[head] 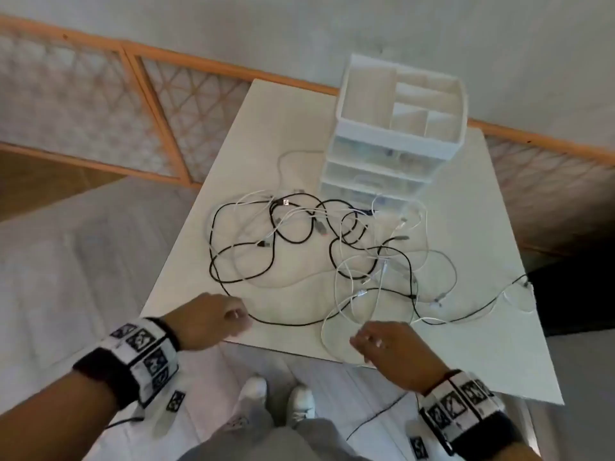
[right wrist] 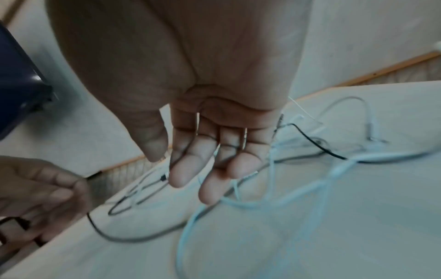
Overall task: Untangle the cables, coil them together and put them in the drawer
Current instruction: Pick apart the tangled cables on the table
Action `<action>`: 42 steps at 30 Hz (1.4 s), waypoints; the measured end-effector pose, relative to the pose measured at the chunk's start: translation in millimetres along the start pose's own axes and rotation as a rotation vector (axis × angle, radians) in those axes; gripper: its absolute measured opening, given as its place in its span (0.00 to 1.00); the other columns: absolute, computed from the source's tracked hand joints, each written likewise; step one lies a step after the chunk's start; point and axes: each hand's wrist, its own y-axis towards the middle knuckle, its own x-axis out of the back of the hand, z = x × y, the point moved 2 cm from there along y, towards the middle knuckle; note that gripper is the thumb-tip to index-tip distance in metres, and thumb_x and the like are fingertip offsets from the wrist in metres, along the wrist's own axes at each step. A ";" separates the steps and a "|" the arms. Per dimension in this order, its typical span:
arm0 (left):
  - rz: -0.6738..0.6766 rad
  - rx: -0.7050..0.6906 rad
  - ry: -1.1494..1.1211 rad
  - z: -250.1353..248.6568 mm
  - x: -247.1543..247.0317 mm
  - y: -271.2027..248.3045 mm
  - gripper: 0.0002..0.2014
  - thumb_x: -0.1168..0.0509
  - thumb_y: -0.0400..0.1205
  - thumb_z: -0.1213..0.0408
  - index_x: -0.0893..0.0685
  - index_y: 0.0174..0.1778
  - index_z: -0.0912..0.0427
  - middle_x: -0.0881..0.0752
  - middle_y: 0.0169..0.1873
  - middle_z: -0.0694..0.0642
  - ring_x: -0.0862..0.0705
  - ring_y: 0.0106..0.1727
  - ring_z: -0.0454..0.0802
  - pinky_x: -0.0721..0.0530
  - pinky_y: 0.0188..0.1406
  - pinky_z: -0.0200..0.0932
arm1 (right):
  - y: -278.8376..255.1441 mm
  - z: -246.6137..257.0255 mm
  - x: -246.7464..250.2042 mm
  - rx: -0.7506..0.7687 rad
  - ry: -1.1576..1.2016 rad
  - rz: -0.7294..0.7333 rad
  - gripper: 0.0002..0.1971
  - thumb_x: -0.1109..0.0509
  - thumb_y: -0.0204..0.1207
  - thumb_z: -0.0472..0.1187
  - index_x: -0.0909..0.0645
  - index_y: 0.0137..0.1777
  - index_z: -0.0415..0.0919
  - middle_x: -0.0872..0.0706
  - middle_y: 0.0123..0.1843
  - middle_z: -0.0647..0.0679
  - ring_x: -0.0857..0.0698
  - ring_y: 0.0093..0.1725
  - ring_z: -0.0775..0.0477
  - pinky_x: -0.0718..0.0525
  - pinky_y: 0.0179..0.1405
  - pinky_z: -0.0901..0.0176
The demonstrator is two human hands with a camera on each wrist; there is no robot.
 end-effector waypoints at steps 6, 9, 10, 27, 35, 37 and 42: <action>-0.450 -0.036 -0.015 -27.8 21.0 73.5 0.04 0.35 0.81 0.61 0.15 0.43 0.53 0.13 0.40 0.49 0.16 0.45 0.51 0.27 0.43 0.39 | 72.9 30.8 13.5 0.049 0.045 -0.223 0.05 0.29 0.79 0.46 0.13 0.46 0.50 0.09 0.45 0.56 0.13 0.47 0.56 0.16 0.55 0.59; -0.356 0.035 -0.015 -24.6 6.1 92.7 0.05 0.36 0.78 0.64 0.17 0.45 0.50 0.15 0.46 0.51 0.15 0.54 0.55 0.21 0.48 0.42 | 97.1 38.9 -0.1 0.010 -0.059 -0.215 0.06 0.30 0.78 0.47 0.13 0.51 0.50 0.12 0.46 0.55 0.14 0.52 0.48 0.16 0.58 0.50; -0.318 0.049 0.014 -24.7 2.2 95.8 0.09 0.36 0.78 0.65 0.16 0.51 0.52 0.16 0.52 0.52 0.16 0.58 0.56 0.20 0.53 0.43 | 102.9 43.5 -3.0 0.002 -0.097 -0.204 0.07 0.30 0.78 0.46 0.13 0.53 0.50 0.12 0.47 0.54 0.14 0.53 0.47 0.16 0.57 0.51; -0.438 -0.370 -0.021 -67.7 79.9 77.1 0.05 0.34 0.76 0.63 0.21 0.46 0.55 0.20 0.30 0.46 0.20 0.37 0.53 0.20 0.41 0.46 | 141.5 77.2 10.8 -0.159 -0.159 -0.316 0.17 0.37 0.84 0.58 0.15 0.43 0.48 0.15 0.46 0.44 0.15 0.53 0.35 0.25 0.47 0.55; -0.464 -0.133 0.026 -22.9 104.4 91.9 0.10 0.43 0.86 0.65 0.22 0.40 0.56 0.16 0.40 0.55 0.17 0.49 0.60 0.23 0.42 0.46 | 102.5 103.4 161.5 -0.073 0.450 -0.914 0.26 0.44 0.77 0.73 0.16 0.44 0.53 0.08 0.40 0.48 0.12 0.29 0.44 0.17 0.34 0.51; -0.472 -0.063 -0.051 -14.9 109.2 95.9 0.13 0.44 0.88 0.62 0.23 0.37 0.52 0.15 0.41 0.52 0.17 0.50 0.58 0.24 0.41 0.43 | 97.3 94.2 174.5 -0.088 0.581 -0.927 0.25 0.45 0.79 0.72 0.18 0.46 0.53 0.07 0.44 0.47 0.14 0.27 0.46 0.21 0.27 0.55; -0.595 -0.247 -0.680 -58.7 155.4 82.0 0.18 0.43 0.88 0.52 0.16 0.40 0.58 0.11 0.44 0.58 0.13 0.47 0.55 0.11 0.56 0.60 | 97.7 67.0 181.4 -0.072 0.639 -0.810 0.17 0.38 0.83 0.62 0.18 0.43 0.52 0.08 0.50 0.45 0.15 0.27 0.47 0.23 0.26 0.58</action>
